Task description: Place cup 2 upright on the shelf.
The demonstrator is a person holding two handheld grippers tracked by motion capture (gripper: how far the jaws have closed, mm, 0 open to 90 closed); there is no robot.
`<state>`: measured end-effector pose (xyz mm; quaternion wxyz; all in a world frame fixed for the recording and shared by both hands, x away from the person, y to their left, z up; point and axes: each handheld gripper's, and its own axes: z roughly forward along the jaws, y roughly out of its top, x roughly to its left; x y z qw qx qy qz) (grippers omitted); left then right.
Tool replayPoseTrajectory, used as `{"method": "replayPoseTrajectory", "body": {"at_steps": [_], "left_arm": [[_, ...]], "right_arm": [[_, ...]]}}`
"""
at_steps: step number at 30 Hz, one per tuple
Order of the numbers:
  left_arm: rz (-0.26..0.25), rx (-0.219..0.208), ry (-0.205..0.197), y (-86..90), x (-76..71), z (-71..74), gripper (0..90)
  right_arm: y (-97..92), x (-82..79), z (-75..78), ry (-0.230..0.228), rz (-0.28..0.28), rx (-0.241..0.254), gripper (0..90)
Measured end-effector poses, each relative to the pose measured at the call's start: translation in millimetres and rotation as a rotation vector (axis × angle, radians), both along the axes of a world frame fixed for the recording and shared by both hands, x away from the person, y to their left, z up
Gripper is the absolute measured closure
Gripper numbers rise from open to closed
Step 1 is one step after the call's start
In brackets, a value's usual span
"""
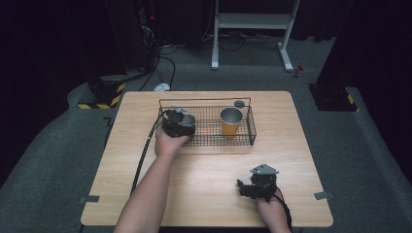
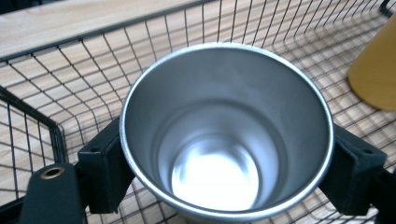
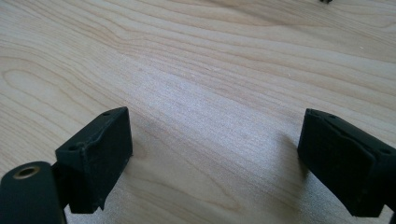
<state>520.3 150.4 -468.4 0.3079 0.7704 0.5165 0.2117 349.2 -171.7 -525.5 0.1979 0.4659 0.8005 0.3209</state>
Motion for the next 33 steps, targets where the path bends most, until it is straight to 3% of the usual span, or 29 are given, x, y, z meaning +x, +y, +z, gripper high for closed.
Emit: {"method": "replayPoseTrajectory", "body": {"at_steps": [13,19,27,33], "left_arm": [[0.003,0.000,0.003,-0.1,2.2,-1.6,16.2],[0.006,0.007,-0.013,-1.0,0.7,0.1,13.6],[0.021,0.004,-0.057,-0.4,-1.4,7.3,0.5],[0.022,-0.006,-0.075,-0.6,-3.1,12.8,0.6]], "right_arm": [[0.0,0.0,0.0,0.000,0.000,0.000,9.9],[0.0,0.0,0.0,0.000,0.000,0.000,9.9],[0.1,-0.1,0.1,0.002,-0.002,0.000,9.9],[0.1,-0.1,0.1,0.002,-0.002,0.001,9.9]]}}
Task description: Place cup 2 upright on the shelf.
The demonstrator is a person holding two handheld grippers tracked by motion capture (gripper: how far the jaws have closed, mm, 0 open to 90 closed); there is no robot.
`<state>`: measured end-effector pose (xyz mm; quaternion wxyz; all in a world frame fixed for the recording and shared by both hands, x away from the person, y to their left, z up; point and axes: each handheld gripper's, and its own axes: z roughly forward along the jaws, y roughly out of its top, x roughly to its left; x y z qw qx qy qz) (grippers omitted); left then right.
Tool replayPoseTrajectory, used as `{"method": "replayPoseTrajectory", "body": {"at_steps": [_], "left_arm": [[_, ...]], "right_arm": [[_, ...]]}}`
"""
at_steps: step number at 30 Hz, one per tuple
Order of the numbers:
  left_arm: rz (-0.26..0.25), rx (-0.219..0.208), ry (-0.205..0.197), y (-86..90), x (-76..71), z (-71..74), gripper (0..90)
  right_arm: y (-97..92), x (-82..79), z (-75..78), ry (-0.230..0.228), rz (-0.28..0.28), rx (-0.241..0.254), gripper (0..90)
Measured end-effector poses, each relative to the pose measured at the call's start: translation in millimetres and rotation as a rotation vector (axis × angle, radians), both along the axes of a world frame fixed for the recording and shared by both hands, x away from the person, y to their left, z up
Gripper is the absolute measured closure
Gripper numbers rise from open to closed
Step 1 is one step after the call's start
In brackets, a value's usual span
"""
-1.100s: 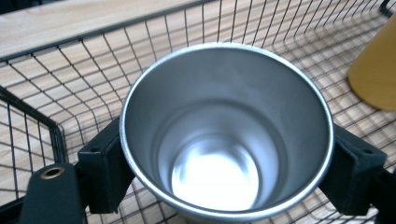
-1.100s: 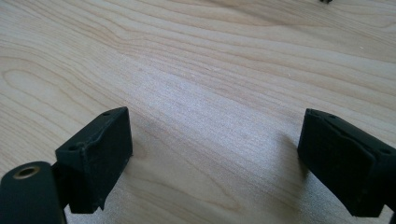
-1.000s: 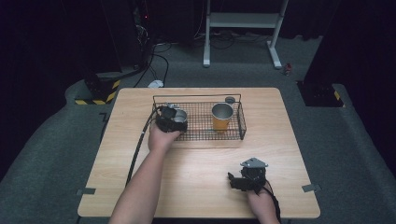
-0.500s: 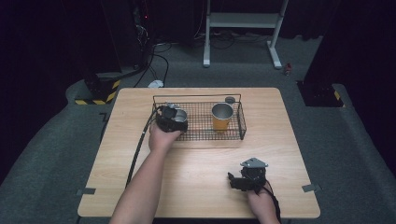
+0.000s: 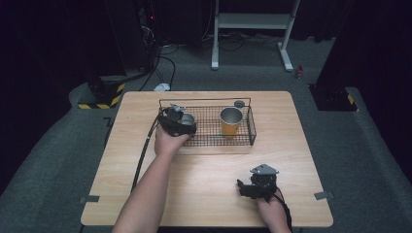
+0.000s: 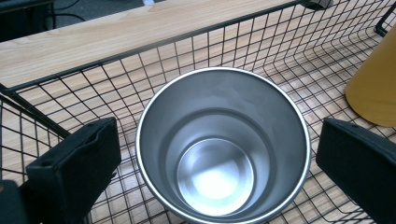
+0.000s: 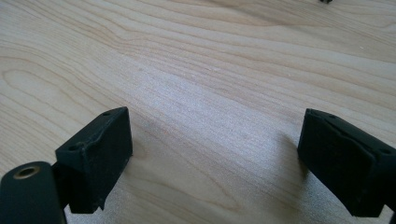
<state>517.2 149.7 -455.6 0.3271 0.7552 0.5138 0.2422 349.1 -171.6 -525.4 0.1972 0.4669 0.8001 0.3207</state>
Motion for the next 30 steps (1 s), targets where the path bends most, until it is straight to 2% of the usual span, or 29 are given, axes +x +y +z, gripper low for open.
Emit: {"method": "replayPoseTrajectory", "body": {"at_steps": [18,21,30], "left_arm": [[-0.010,-0.032,-0.060,-0.6,-7.0,15.7,0.5],[-0.017,-0.029,-0.066,-0.4,-8.8,18.1,0.5],[-0.019,-0.056,-0.077,0.7,-15.8,23.2,0.6]], "right_arm": [[0.1,0.0,0.0,0.000,-0.001,0.001,9.9],[0.1,0.0,0.0,0.000,-0.001,0.001,9.9],[0.0,0.0,0.0,-0.001,0.000,0.000,9.9]]}}
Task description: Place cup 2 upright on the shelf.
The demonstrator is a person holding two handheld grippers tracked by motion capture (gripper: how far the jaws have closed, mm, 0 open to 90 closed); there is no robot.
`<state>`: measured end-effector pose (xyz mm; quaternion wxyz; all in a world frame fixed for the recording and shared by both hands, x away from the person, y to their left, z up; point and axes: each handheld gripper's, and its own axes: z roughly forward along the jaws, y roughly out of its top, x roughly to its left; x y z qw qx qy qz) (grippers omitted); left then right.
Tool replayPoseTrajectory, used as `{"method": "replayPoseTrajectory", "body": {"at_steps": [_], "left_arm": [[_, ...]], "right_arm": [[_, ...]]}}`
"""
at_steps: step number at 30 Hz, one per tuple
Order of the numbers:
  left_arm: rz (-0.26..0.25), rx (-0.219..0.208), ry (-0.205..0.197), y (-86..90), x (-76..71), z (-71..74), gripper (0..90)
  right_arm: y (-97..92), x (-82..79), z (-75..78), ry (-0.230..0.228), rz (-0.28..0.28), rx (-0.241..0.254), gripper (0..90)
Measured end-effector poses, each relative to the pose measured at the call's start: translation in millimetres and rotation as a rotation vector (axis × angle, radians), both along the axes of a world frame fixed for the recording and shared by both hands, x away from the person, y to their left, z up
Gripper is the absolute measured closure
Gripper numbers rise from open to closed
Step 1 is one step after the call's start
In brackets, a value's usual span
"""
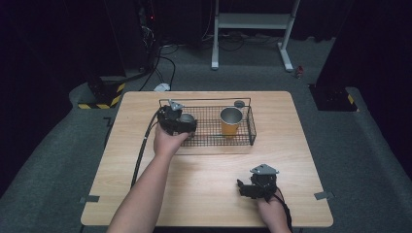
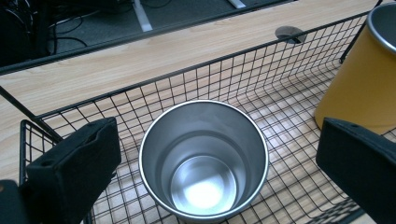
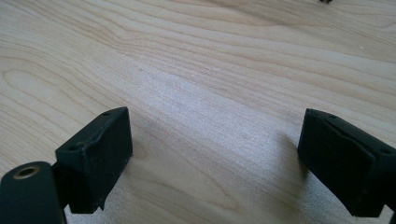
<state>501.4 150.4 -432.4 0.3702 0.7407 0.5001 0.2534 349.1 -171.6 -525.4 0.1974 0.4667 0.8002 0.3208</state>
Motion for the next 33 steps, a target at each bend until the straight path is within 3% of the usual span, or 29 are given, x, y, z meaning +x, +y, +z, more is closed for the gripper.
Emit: {"method": "replayPoseTrajectory", "body": {"at_steps": [11,20,33], "left_arm": [[-0.004,-0.030,-0.001,11.3,-11.8,-3.2,0.6],[-0.011,-0.009,-0.007,20.5,-25.6,-9.5,0.6],[-0.012,-0.020,-0.006,41.8,-51.8,-19.6,0.7]], "right_arm": [[-0.1,0.0,0.0,-0.001,0.001,-0.001,9.9],[0.2,-0.1,0.1,0.002,-0.003,0.002,9.9],[0.5,-0.2,0.1,0.004,-0.005,0.004,9.9]]}}
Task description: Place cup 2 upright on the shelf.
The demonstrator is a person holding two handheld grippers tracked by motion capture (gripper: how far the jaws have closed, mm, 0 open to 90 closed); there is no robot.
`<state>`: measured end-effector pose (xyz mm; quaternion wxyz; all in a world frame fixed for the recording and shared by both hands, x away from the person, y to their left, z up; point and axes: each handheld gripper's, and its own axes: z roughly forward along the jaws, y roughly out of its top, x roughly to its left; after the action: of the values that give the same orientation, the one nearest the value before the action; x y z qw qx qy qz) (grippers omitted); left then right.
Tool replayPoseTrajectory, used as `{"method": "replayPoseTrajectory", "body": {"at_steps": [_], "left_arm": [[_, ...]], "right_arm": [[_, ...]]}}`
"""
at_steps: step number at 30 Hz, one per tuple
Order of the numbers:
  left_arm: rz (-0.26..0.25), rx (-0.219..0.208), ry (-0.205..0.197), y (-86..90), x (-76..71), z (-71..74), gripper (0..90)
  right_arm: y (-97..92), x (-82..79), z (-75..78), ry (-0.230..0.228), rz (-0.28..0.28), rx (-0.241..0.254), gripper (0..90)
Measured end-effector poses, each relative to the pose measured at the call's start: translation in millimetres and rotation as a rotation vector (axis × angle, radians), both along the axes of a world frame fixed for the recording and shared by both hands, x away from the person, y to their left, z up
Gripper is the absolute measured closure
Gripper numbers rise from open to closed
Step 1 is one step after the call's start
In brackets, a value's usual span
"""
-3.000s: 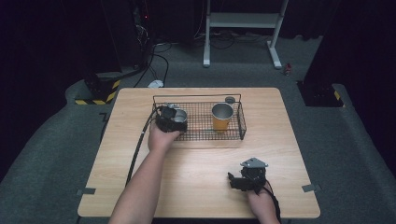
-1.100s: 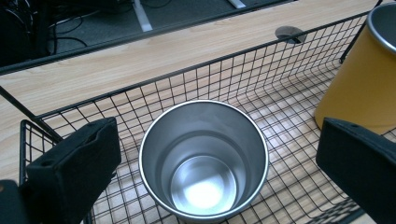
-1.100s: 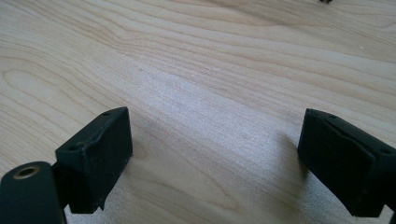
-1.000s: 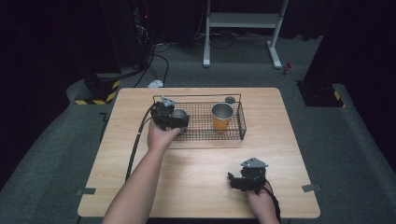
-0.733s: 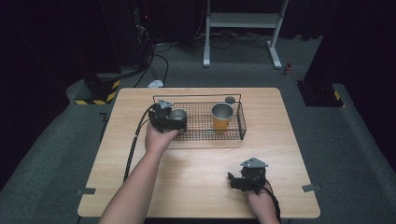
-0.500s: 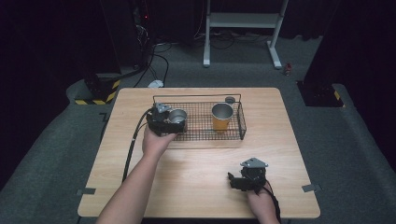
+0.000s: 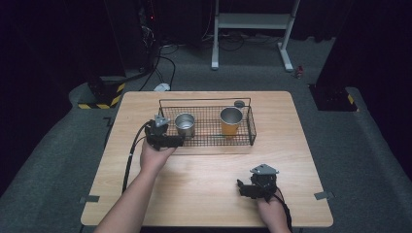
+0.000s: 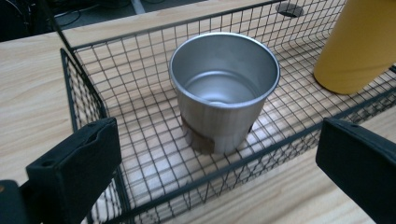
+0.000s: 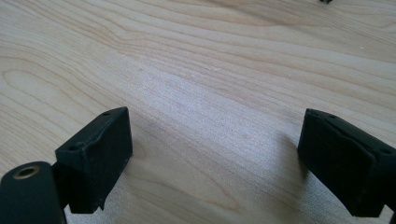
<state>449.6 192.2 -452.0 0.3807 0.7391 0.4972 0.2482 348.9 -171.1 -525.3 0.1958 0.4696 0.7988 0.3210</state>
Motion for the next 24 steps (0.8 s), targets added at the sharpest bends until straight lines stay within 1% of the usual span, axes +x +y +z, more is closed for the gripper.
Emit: {"method": "replayPoseTrajectory", "body": {"at_steps": [4,5,7,11,15,18,22,24], "left_arm": [[-0.010,0.001,-0.003,7.4,-13.9,-4.4,0.7],[-0.015,0.008,-0.004,9.5,-17.5,-5.3,0.7],[-0.023,0.008,-0.008,13.3,-25.1,-7.7,0.8],[-0.032,-0.005,-0.007,20.8,-39.6,-13.3,0.8],[-0.046,-0.009,0.007,27.4,-51.8,-19.8,0.9],[-0.062,-0.019,0.033,31.7,-60.0,-26.8,1.1],[-0.088,-0.004,0.062,33.2,-73.3,-38.8,1.1],[-0.102,0.011,0.074,33.3,-80.2,-45.7,1.0]], "right_arm": [[-0.1,0.1,0.0,-0.001,0.001,0.000,9.9],[-0.1,0.1,-0.1,-0.001,0.001,-0.001,9.9],[-0.1,0.1,0.0,-0.001,0.001,0.000,9.9],[0.0,0.0,0.0,0.000,0.000,0.000,9.9],[0.0,0.1,0.0,-0.001,0.001,0.000,9.9],[0.0,0.1,0.0,-0.001,0.001,0.000,9.9],[0.0,0.1,0.0,-0.001,0.001,-0.001,9.9],[0.0,0.0,0.0,0.001,0.000,0.001,9.9]]}}
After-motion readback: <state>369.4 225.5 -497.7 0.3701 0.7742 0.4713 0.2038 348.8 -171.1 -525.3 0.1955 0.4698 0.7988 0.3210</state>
